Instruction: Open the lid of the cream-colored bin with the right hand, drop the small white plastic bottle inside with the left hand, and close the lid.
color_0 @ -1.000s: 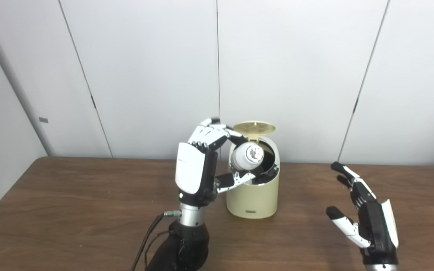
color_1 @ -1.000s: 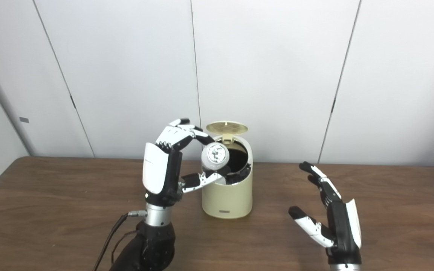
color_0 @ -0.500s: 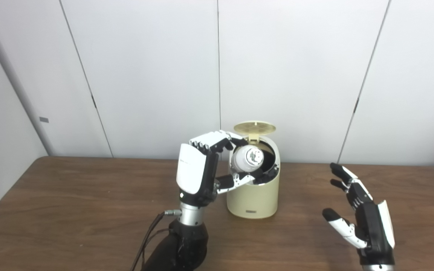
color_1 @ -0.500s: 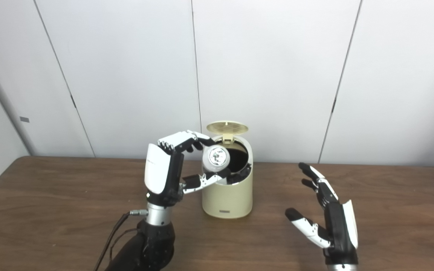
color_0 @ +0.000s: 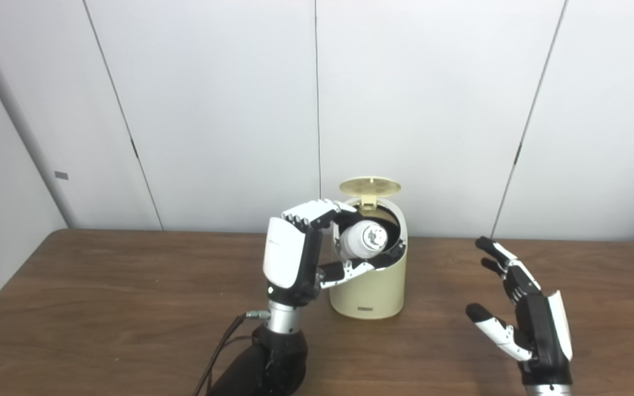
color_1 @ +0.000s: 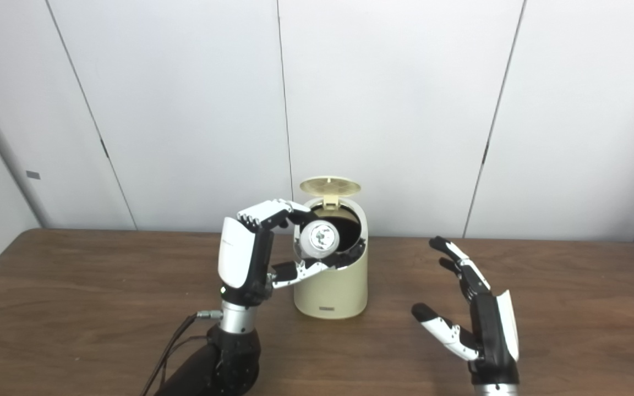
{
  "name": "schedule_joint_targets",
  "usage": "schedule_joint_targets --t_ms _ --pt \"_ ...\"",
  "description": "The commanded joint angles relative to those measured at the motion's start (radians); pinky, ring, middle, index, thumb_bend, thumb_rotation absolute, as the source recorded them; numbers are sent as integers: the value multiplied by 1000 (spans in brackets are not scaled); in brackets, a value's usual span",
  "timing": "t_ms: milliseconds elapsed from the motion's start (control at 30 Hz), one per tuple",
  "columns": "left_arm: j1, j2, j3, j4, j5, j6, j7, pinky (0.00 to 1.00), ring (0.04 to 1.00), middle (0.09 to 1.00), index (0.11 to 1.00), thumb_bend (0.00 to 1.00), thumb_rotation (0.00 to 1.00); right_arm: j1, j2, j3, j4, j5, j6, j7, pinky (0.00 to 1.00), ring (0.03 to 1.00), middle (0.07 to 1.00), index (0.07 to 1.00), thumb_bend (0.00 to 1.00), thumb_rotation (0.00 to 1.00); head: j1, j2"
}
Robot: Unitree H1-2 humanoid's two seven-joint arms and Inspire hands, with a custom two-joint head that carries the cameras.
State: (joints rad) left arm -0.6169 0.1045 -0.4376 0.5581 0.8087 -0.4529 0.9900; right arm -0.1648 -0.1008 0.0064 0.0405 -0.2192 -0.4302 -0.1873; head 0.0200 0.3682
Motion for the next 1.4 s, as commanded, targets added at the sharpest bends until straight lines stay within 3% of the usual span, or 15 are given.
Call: schedule_joint_targets --t_ms 0,400,533,733,833,1000,1100,1367 --pt "-62 6 -15 5 -25 -17 26 363 474 482 464 505 0 -21 3 -1 -30 1 -38 -9 845 886 861 802 653 664 -3 -2" --pt "-136 39 -127 60 -88 -17 79 367 488 483 454 504 0 -21 27 -8 -40 -15 -36 -8 874 899 858 754 666 670 -16 -13" --pt "-153 48 -145 67 -95 -17 87 358 479 490 450 504 0 -23 34 -9 -47 -16 -35 -9 854 892 850 725 660 658 -22 -19" --pt "-166 61 -169 82 -129 -17 85 350 464 496 454 504 0 -22 36 -7 -43 -5 -36 -3 794 886 853 765 673 650 -28 -19" --pt "-170 59 -172 101 -174 -17 64 339 449 501 460 504 0 -22 32 -7 -38 -17 -39 -11 862 899 857 764 663 657 -24 -17" --pt "-191 52 -176 186 -233 -17 55 356 447 503 462 504 0 -24 30 -2 -29 -5 -38 -14 857 901 862 780 678 655 -27 -18" --pt "-196 52 -170 214 -250 -17 50 306 408 522 479 502 0 -25 26 0 -25 6 -37 -13 868 904 863 788 699 659 -27 -18" --pt "-178 47 -150 197 -296 -17 -3 247 385 527 485 500 0 -20 25 -2 -33 0 -38 -12 861 903 858 778 706 669 -29 -14"
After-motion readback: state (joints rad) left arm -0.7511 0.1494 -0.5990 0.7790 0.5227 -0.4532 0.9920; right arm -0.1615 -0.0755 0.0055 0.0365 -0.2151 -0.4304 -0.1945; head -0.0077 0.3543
